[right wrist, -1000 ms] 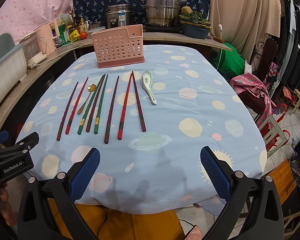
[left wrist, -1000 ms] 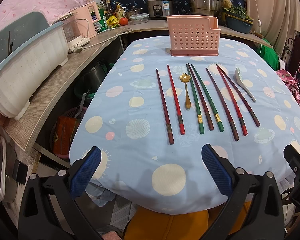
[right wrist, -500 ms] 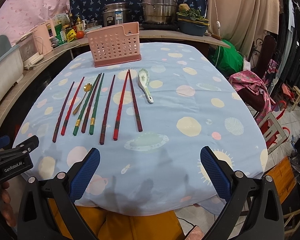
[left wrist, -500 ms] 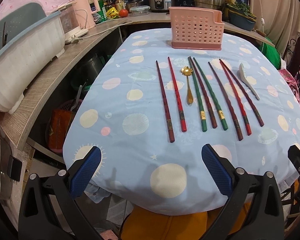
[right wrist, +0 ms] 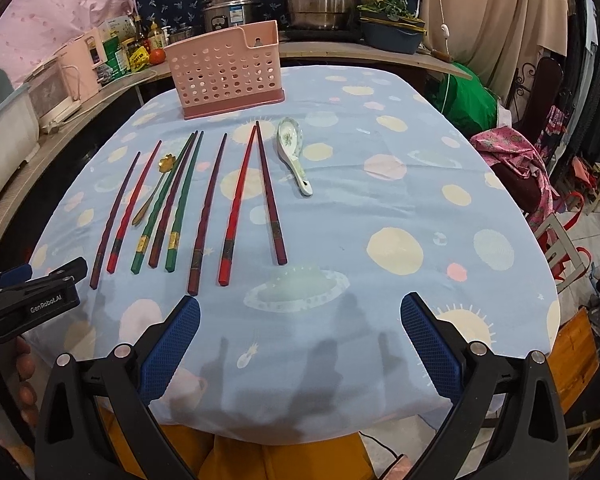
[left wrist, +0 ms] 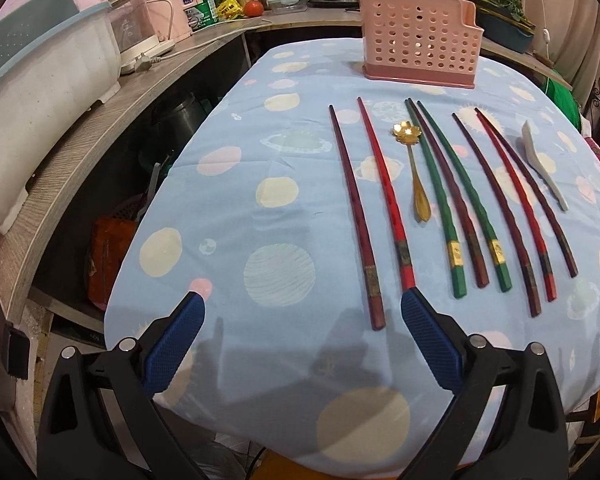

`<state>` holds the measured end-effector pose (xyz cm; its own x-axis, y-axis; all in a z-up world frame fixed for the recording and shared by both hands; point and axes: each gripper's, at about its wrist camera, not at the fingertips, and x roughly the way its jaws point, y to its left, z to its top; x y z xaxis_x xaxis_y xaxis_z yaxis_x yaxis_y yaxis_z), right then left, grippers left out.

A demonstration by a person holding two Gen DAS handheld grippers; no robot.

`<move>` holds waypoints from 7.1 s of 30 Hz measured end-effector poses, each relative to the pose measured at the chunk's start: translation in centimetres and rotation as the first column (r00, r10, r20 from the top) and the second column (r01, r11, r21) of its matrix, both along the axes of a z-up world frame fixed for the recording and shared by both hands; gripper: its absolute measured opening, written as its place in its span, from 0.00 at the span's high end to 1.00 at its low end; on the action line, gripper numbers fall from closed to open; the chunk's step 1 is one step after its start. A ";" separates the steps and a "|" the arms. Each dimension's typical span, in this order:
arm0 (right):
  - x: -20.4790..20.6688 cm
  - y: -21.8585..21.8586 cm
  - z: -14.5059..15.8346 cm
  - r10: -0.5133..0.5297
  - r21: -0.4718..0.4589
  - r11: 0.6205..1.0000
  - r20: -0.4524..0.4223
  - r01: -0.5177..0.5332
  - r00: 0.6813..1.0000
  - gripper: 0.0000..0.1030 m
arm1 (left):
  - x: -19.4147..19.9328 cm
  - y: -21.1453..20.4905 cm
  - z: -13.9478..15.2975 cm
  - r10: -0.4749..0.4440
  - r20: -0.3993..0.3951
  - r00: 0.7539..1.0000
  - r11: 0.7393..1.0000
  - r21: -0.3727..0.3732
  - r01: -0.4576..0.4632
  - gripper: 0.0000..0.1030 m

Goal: Organize utensils
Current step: 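Grasp a dark red chopstick with the left tool while the right tool grasps the white ceramic spoon, then lift the chopstick and spoon and carry both over the pink basket, then open both tools to drop the chopstick and spoon into the basket, then move both open tools back down toward the remaining utensils, then grasp a red chopstick with the left tool while the right tool grasps a dark red chopstick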

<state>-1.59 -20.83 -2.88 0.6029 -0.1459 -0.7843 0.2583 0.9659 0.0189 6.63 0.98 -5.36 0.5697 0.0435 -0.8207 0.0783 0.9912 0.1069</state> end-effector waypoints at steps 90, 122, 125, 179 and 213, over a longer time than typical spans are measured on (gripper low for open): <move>20.8 -8.1 14.9 0.085 0.242 0.950 0.415 -0.200 0.906 0.94 | 14.6 -0.2 26.4 -0.003 0.480 0.877 0.937 -0.306 0.170 0.93; 34.5 -10.1 9.5 0.063 0.291 0.939 0.378 -0.183 0.924 0.86 | 28.4 -5.4 21.3 0.011 0.474 0.881 0.947 -0.288 0.143 0.91; 33.7 -9.9 10.0 0.072 0.267 0.946 0.385 -0.185 0.920 0.84 | 27.9 -5.3 21.4 0.009 0.483 0.876 0.949 -0.280 0.145 0.79; 6.1 -3.0 -0.2 0.158 0.129 0.976 0.130 -0.175 0.979 0.70 | 3.1 -0.3 3.7 -0.009 0.112 0.994 0.995 -0.102 0.021 0.49; 6.2 -2.3 -4.1 0.158 0.087 0.983 0.052 -0.162 0.986 0.73 | 1.9 -2.3 -1.1 -0.079 -0.016 0.997 0.988 -0.135 0.076 0.42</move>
